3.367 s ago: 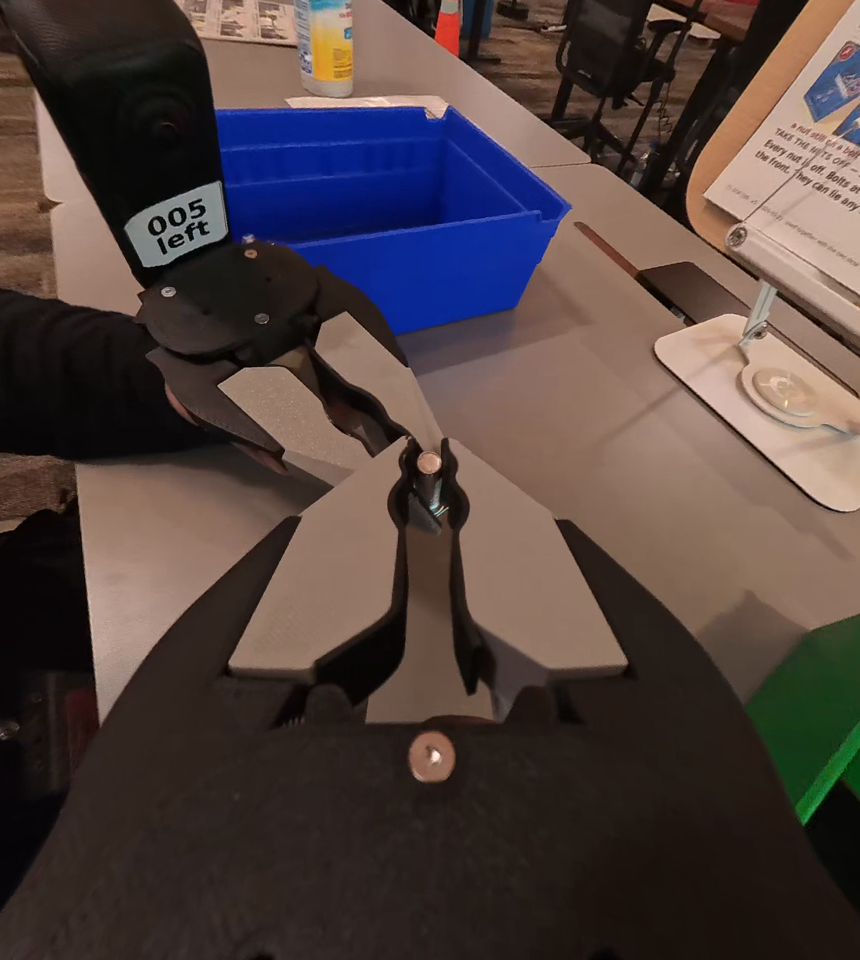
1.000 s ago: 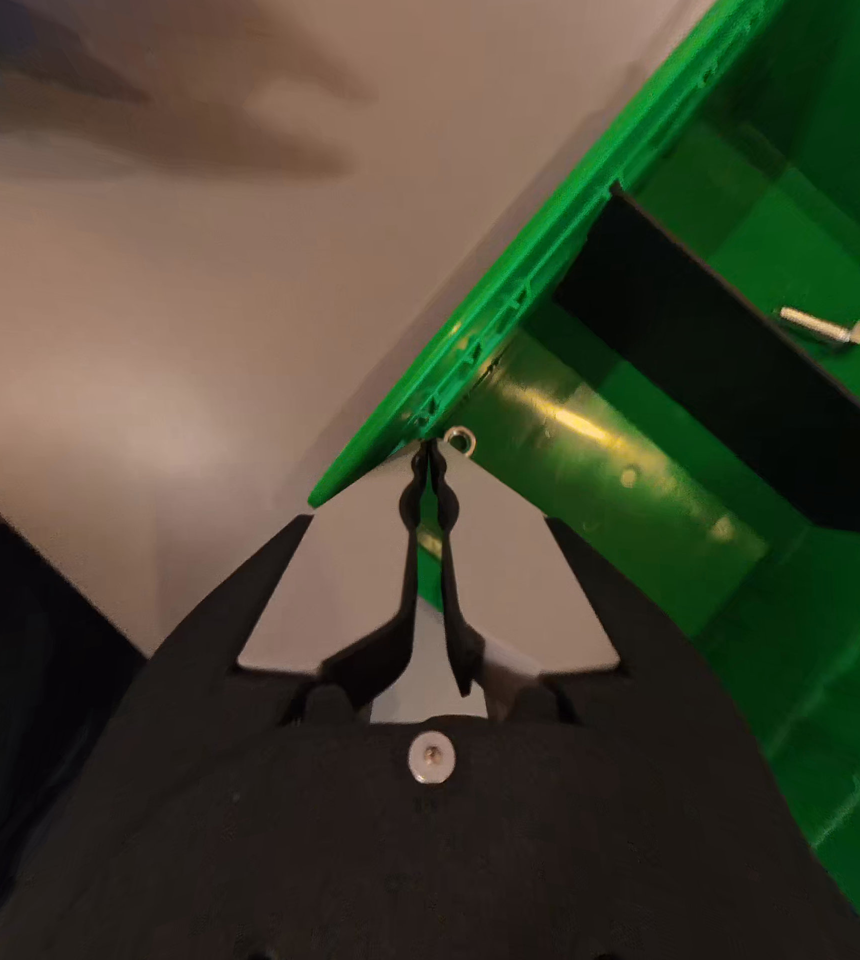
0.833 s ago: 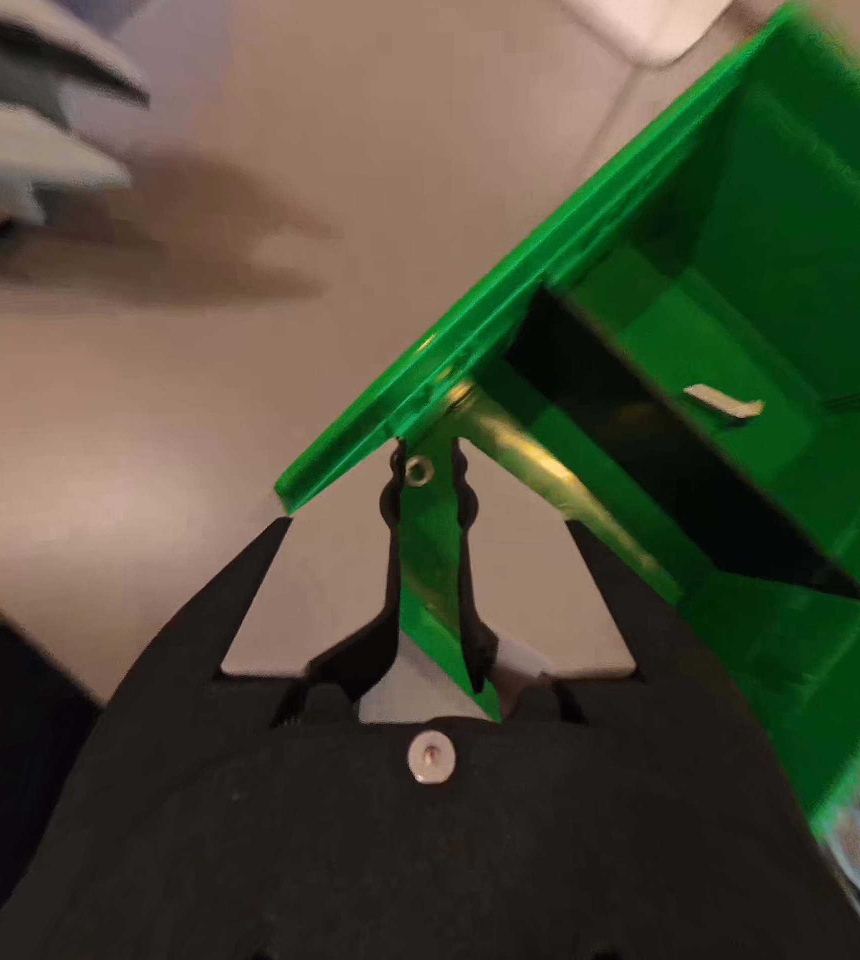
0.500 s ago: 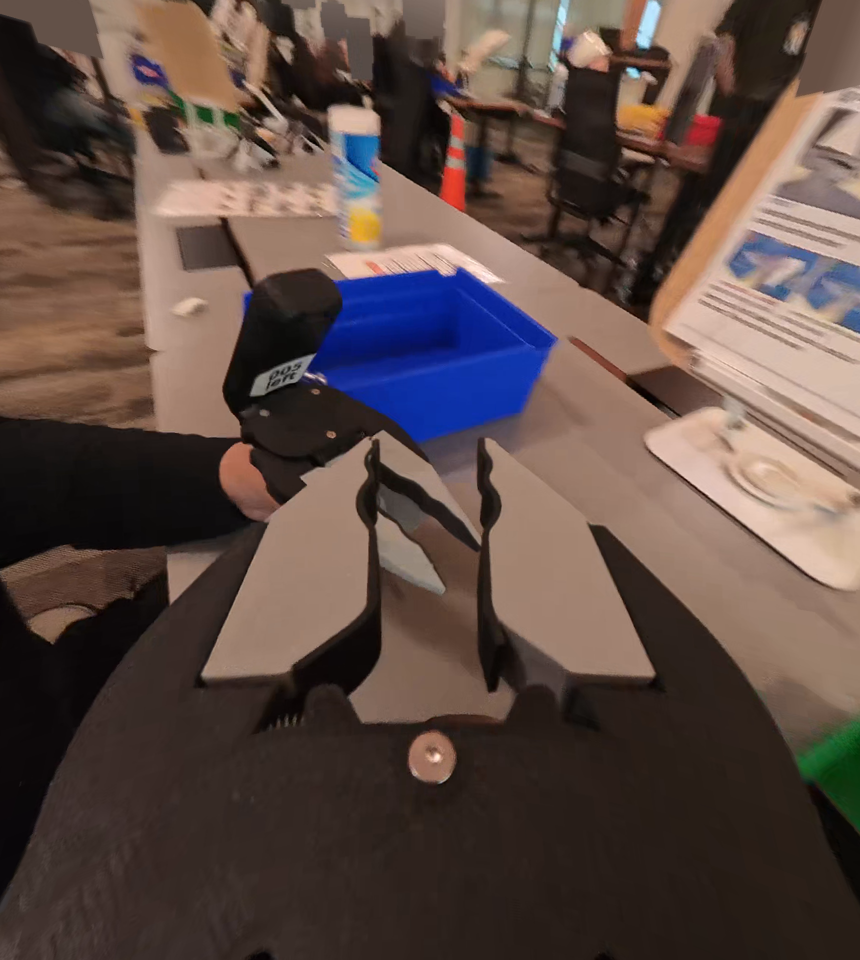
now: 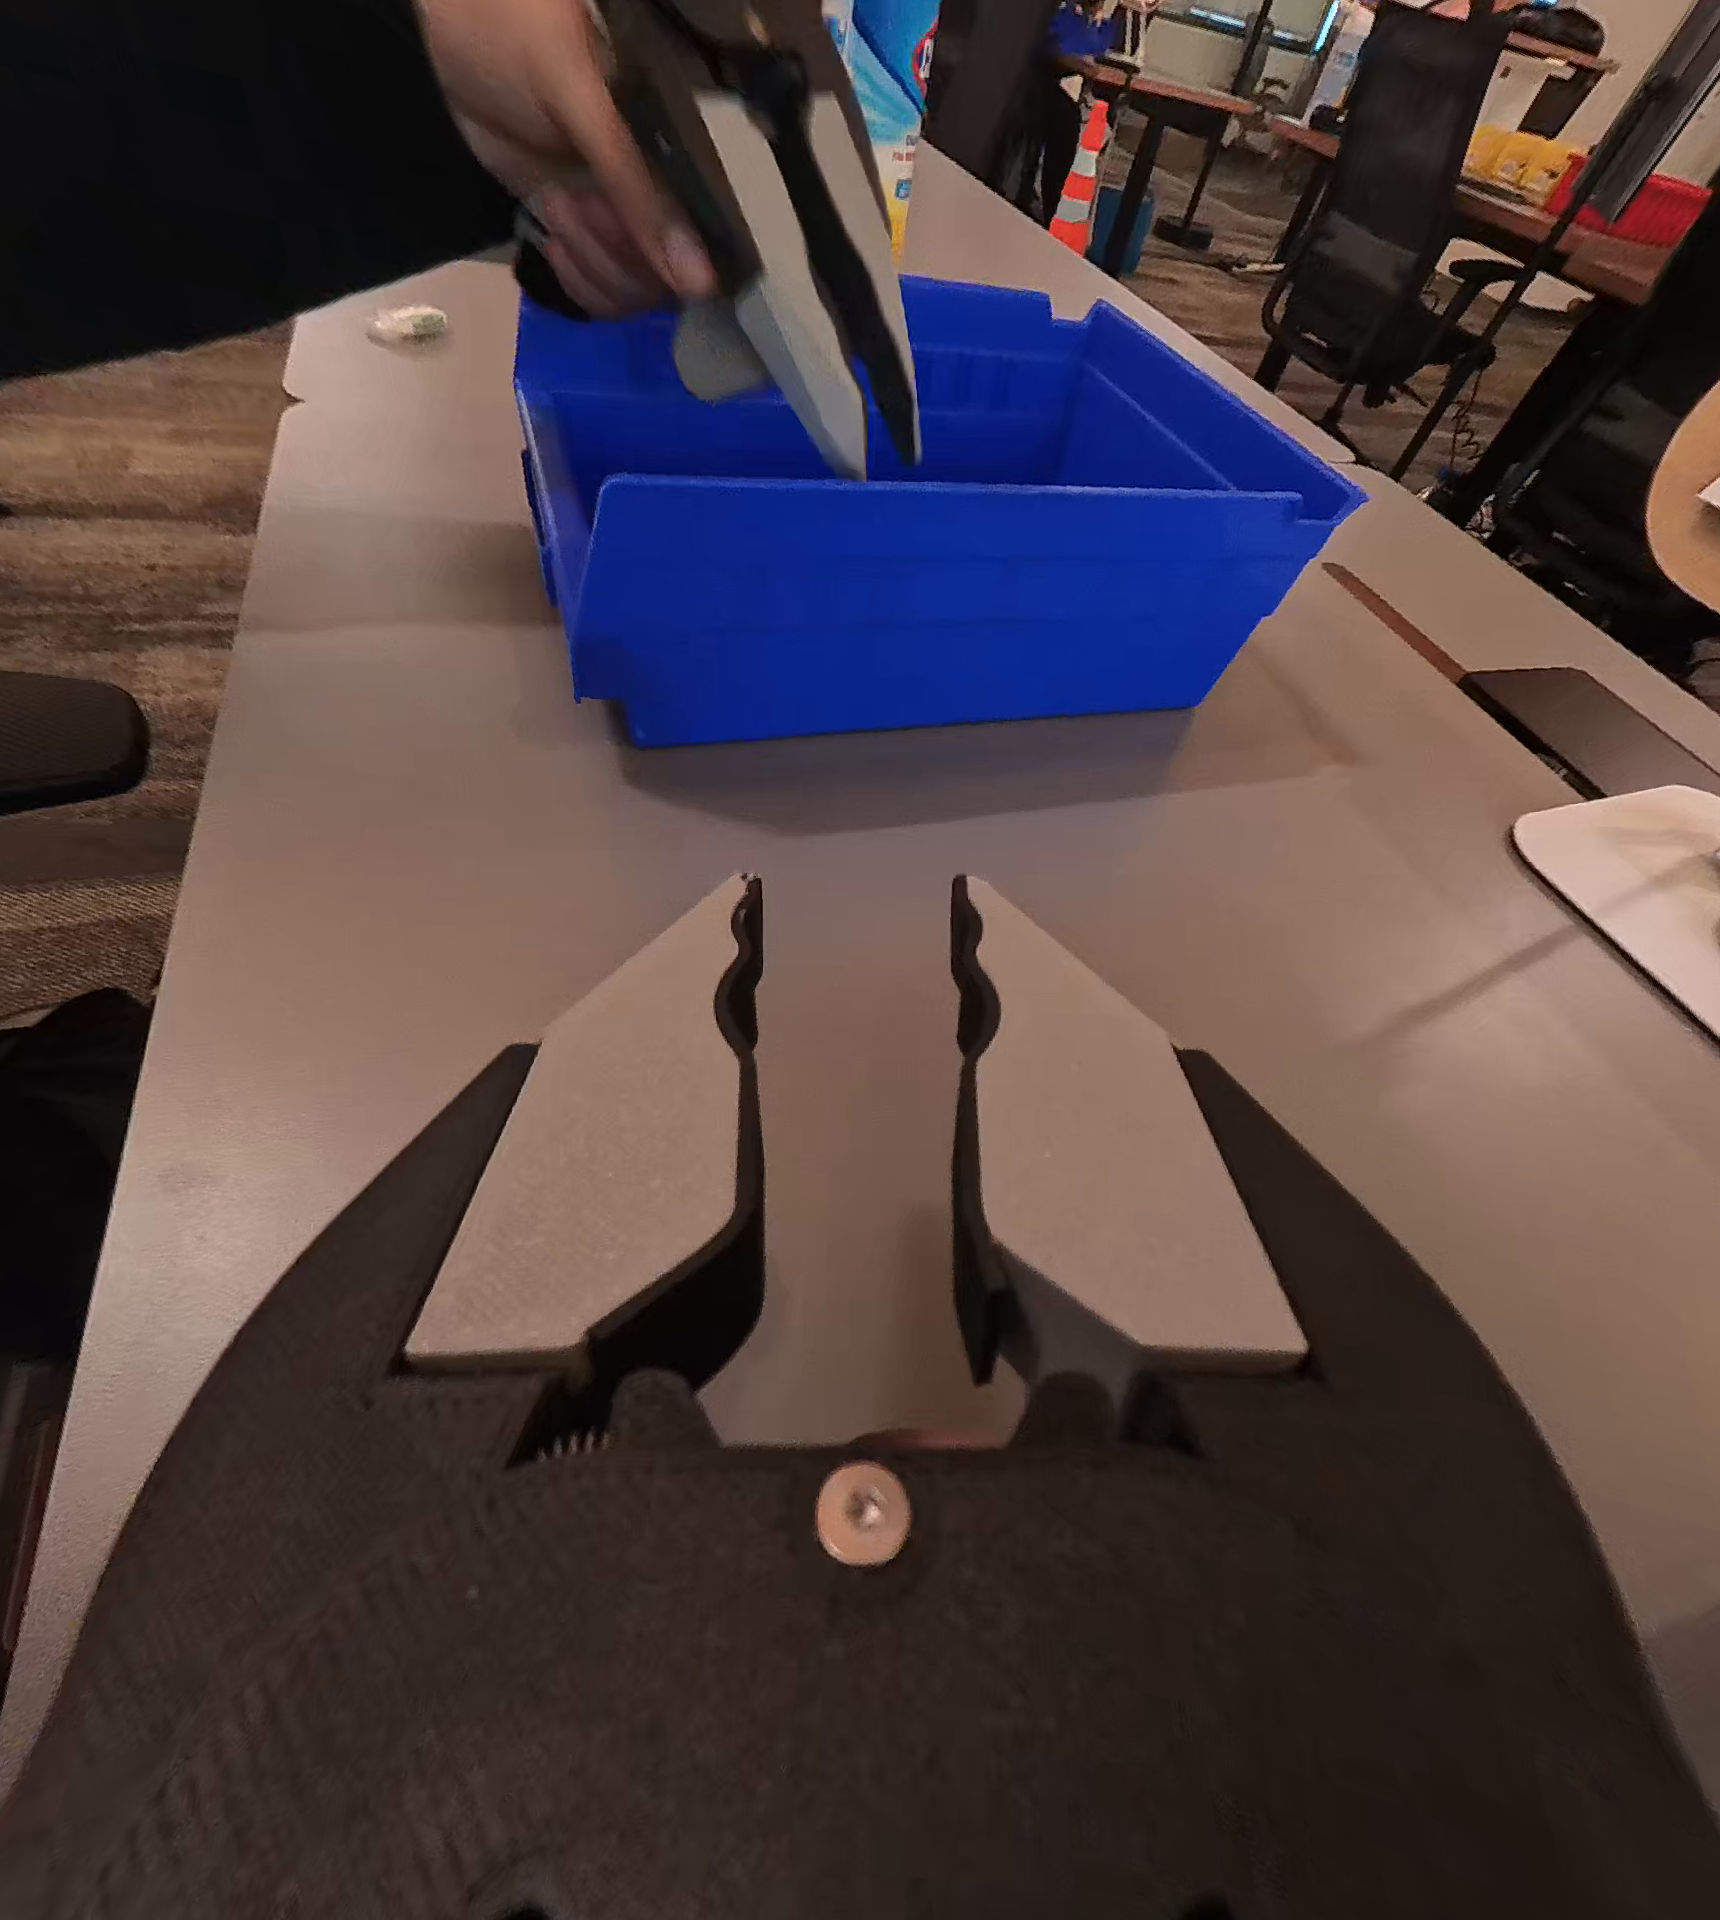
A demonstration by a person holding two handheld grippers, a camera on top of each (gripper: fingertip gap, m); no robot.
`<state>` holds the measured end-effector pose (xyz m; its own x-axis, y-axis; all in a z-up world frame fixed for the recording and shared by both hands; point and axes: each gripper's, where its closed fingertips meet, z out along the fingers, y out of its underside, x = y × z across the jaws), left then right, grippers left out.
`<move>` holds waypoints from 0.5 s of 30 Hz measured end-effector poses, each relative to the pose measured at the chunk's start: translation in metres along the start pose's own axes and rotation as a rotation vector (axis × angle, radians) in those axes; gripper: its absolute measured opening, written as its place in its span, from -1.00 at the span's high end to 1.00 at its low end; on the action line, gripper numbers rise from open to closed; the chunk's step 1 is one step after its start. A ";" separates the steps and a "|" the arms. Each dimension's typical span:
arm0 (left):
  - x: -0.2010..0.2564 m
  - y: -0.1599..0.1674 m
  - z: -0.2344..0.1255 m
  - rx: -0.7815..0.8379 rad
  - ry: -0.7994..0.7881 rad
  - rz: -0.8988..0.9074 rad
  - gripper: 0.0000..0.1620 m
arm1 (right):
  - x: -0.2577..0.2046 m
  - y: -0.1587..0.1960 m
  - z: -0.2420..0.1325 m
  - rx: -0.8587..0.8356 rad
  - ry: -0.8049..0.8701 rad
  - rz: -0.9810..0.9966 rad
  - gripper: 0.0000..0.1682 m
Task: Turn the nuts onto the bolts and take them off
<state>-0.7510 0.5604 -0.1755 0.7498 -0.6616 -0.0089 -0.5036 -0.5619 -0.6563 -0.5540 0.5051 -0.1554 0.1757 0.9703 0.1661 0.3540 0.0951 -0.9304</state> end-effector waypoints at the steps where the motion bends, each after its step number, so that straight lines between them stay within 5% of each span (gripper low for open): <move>1: -0.006 0.014 0.014 -0.079 0.003 0.003 0.63 | 0.000 0.001 0.000 -0.003 0.003 -0.008 0.60; 4: -0.020 0.054 0.046 -0.293 0.011 0.014 0.71 | 0.000 0.002 -0.001 -0.005 0.010 -0.011 0.61; 5: -0.021 0.048 0.051 -0.256 0.018 0.032 0.91 | 0.002 0.003 -0.001 -0.004 0.016 -0.012 0.61; 9: -0.039 0.034 0.046 -0.250 -0.087 0.066 0.90 | 0.008 0.004 -0.004 -0.003 0.028 0.008 0.63; 12: -0.047 -0.019 0.008 0.053 -0.147 -0.006 0.90 | 0.011 0.003 -0.005 0.013 0.022 0.045 0.64; 15: -0.019 -0.095 -0.067 0.605 -0.091 -0.075 0.91 | 0.014 -0.002 -0.006 0.042 0.008 0.092 0.62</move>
<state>-0.7463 0.5932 -0.0618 0.8207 -0.5714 0.0072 -0.1352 -0.2063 -0.9691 -0.5466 0.5174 -0.1489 0.2129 0.9737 0.0817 0.2976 0.0151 -0.9546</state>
